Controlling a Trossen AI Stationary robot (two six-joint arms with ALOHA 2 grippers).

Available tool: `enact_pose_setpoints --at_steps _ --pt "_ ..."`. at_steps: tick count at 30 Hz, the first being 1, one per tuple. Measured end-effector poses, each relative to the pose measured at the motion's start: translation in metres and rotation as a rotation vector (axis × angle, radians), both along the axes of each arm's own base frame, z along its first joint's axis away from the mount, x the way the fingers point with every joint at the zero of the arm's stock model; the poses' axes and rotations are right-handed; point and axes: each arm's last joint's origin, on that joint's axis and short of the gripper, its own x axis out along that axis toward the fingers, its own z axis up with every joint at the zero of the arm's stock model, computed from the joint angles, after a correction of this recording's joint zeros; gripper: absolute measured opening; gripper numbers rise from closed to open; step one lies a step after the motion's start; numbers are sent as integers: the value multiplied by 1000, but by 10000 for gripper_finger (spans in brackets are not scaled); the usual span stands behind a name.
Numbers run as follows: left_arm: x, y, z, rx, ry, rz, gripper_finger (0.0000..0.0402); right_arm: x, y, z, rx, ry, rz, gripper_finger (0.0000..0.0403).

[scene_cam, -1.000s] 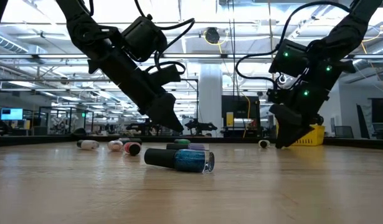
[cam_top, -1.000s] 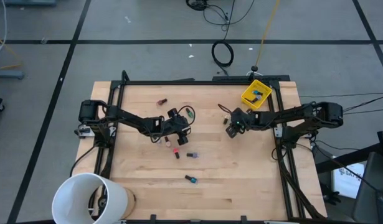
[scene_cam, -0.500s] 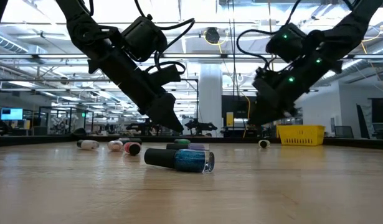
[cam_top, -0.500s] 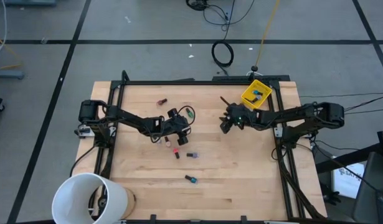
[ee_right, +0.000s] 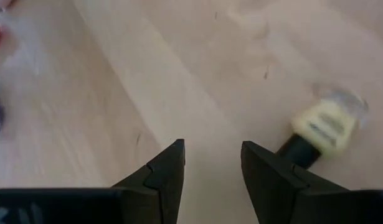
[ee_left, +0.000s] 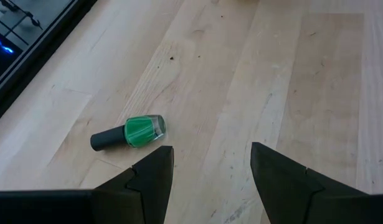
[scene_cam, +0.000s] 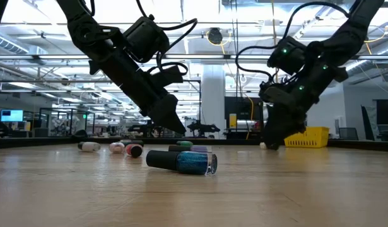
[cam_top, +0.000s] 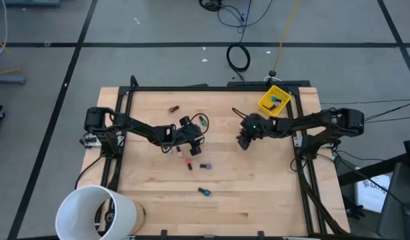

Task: Pick & Place Nail Polish
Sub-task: Put the yellow nail polish bottle into the yellow bin

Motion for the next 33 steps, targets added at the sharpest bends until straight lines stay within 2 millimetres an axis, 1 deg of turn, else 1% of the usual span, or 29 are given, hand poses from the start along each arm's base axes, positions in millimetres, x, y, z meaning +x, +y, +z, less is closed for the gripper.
enact_pose_setpoints --at_steps 5,7,10,12,15,17,20,27,33 --pt "0 0 0 0 0 0 209 -7 6 2 27 63 -14 144" --pt "0 0 0 0 0 0 209 -8 10 7 24 46 0 141" --pt "0 0 0 0 0 0 209 -8 16 20 -2 -22 32 134" --pt "0 0 0 0 0 0 209 -10 19 27 -54 -37 50 129" --pt "0 0 0 -1 0 0 209 -18 21 30 -190 46 43 122" --pt "0 0 0 -4 -1 -4 209 -22 20 28 -268 115 12 118" --pt "0 -1 0 -9 0 -14 209 -26 18 20 -326 147 0 114" --pt "0 0 0 -10 0 -15 209 -29 14 -1 -347 107 -14 121" --pt "0 0 0 -10 1 -15 209 -26 11 -11 -322 102 1 121"
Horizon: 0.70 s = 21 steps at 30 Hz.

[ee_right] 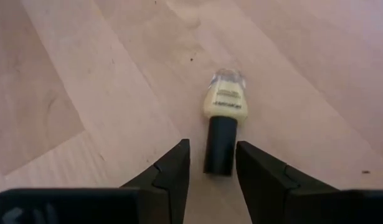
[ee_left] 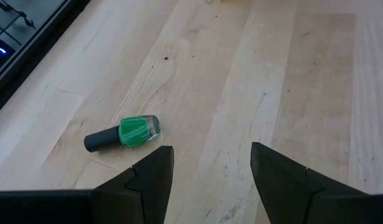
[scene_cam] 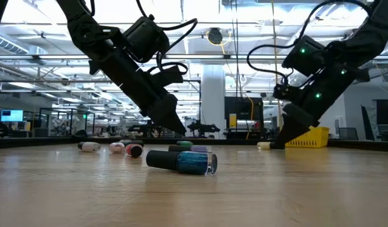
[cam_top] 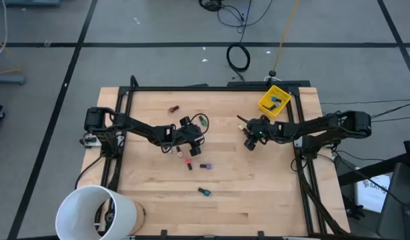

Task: Pick & Place Nail Polish
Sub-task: Put the yellow nail polish bottle into the yellow bin

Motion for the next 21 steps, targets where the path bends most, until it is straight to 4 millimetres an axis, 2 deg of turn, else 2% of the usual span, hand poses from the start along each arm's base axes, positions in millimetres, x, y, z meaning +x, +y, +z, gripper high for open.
enact_pose_setpoints --at_steps 9,16,21 --pt "0 0 0 0 0 0 209 6 -5 -18 24 41 16 106" --pt "0 0 0 0 0 0 209 8 -5 -17 20 15 22 54" --pt "0 0 0 0 0 0 209 8 -5 -17 8 20 37 49"
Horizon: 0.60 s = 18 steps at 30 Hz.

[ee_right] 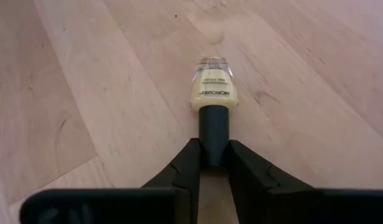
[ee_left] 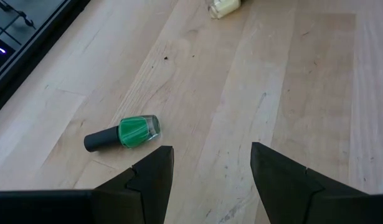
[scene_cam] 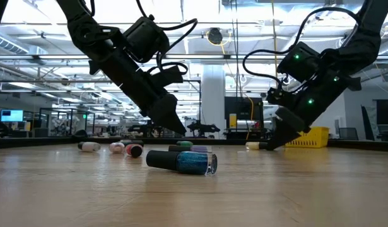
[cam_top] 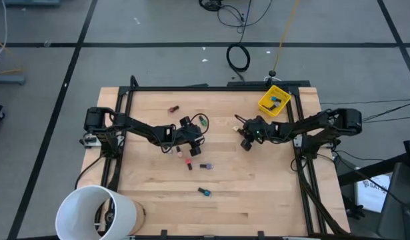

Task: Pick & Place Nail Polish
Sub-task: Put the yellow nail polish bottle into the yellow bin

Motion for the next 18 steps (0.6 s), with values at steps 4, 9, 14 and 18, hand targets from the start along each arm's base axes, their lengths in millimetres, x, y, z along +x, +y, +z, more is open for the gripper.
enact_pose_setpoints --at_steps 4,9,14,18 --pt "0 0 0 0 0 0 209 2 0 2 -11 -31 8 49" --pt "0 -3 9 -44 -58 -13 209 6 1 15 -50 -133 58 49" --pt "-5 -11 59 -142 -260 -157 209 8 4 40 -129 -257 112 49" --pt "-25 -13 98 -163 -400 -265 209 4 8 61 -182 -346 141 49"
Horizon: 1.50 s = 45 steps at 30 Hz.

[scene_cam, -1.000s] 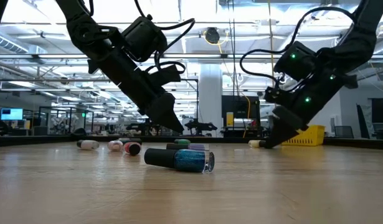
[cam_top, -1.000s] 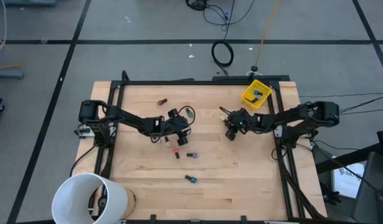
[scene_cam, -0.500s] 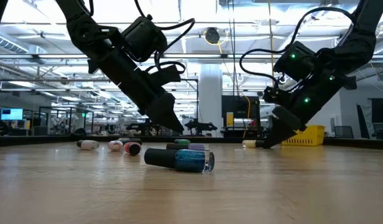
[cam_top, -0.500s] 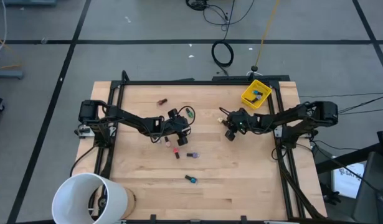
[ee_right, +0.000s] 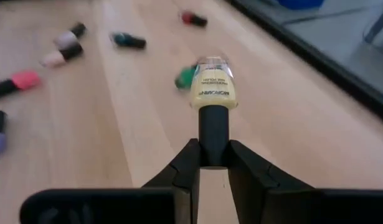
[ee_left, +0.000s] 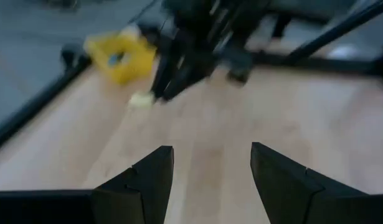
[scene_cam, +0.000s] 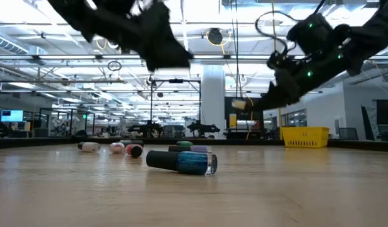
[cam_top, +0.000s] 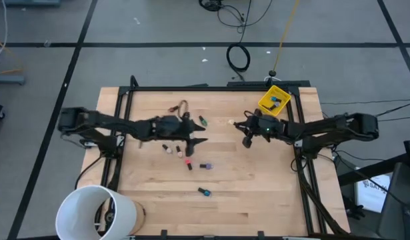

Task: Pick & Place Nail Polish
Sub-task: Put the yellow nail polish bottle into the yellow bin

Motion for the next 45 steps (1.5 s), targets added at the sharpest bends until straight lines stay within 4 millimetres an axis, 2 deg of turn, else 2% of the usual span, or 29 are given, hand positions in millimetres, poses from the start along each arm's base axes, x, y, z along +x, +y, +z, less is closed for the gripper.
enact_pose_setpoints --at_steps 3,6,13,19,26,35,38,41,45 --pt "-25 4 12 2 -87 -34 209 -4 4 12 -34 -44 32 49" --pt "-54 11 12 -3 -157 24 209 -7 7 23 -53 -96 77 49" --pt "-114 16 -2 -32 -343 150 209 -14 9 37 -133 -149 114 49" --pt "-146 12 -19 -23 -488 171 209 -14 11 40 -143 -168 172 49" --pt "-159 10 -36 -89 -501 184 209 -17 13 45 -134 -197 239 49" --pt "-172 8 -42 -55 -557 192 209 -42 19 46 -128 -318 247 49" --pt "-173 7 -39 -53 -579 168 209 -47 21 41 -97 -329 256 49" --pt "-173 6 -39 -55 -577 129 209 -52 25 31 -62 -321 334 49" --pt "-173 7 -39 -49 -580 144 209 -59 29 22 -112 -306 459 49"
